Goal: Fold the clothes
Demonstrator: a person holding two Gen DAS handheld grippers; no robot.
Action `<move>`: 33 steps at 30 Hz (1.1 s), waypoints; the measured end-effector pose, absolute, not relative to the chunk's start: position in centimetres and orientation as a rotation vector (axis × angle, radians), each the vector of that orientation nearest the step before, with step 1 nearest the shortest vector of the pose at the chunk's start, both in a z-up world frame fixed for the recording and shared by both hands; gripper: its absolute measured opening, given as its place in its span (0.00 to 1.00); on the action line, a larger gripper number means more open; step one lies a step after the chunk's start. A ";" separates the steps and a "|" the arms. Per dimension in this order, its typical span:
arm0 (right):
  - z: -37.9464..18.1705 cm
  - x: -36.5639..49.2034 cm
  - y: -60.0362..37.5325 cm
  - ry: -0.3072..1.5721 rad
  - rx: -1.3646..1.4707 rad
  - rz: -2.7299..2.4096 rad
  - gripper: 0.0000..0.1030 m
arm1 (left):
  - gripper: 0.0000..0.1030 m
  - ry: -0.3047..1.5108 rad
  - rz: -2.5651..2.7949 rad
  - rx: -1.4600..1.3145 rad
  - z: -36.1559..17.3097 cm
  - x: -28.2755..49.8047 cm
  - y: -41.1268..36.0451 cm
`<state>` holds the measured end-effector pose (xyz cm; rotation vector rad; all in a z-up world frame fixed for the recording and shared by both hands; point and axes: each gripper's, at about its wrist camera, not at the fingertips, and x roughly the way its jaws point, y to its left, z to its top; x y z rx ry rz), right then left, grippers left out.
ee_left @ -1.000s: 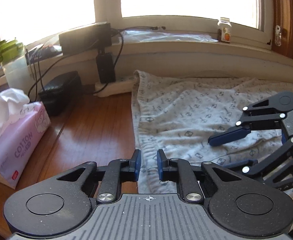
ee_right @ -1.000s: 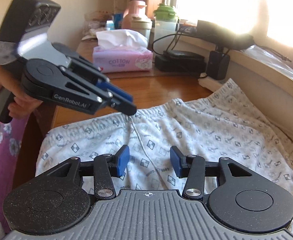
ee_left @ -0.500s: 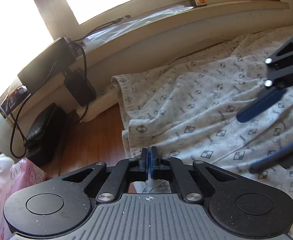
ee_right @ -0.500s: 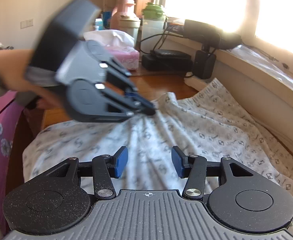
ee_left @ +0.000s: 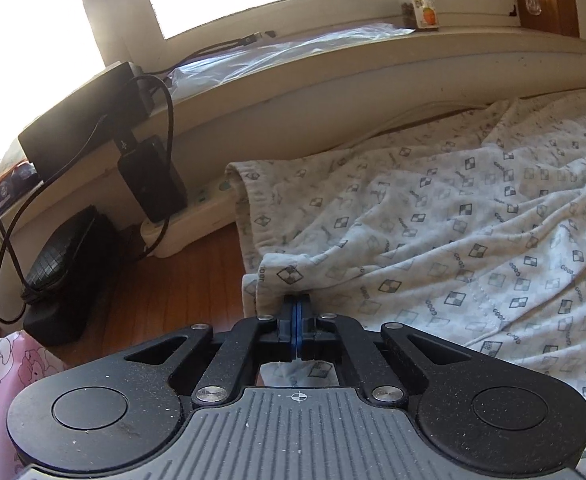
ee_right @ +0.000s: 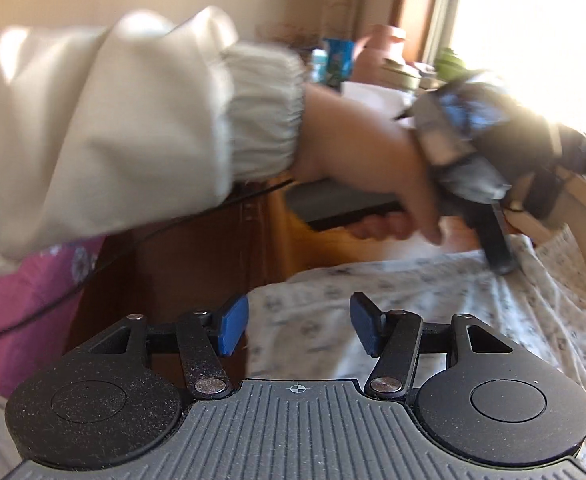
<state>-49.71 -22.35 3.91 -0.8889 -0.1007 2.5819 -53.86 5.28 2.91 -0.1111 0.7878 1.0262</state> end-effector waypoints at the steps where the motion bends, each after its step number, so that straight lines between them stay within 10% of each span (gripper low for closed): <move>1: 3.5 -50.1 -23.0 -0.145 -0.909 2.571 0.55 | 0.00 0.786 1.025 -0.114 2.9 -53.8 5.3; 24: -7.7 -54.1 -29.6 -1.210 -0.999 1.946 0.61 | 0.00 0.786 0.994 -0.184 3.3 -54.3 6.2; 30: -4.4 -53.2 -28.2 -0.990 -0.945 2.113 0.31 | 0.00 0.801 1.001 -0.166 3.3 -54.0 6.0; 31: -3.3 -52.9 -27.8 -0.913 -0.930 2.169 0.07 | 0.00 0.802 1.002 -0.167 3.3 -53.9 6.1; 33: -1.1 -52.2 -27.1 -0.778 -0.904 2.266 0.05 | 0.00 0.816 0.994 -0.169 3.4 -54.0 5.8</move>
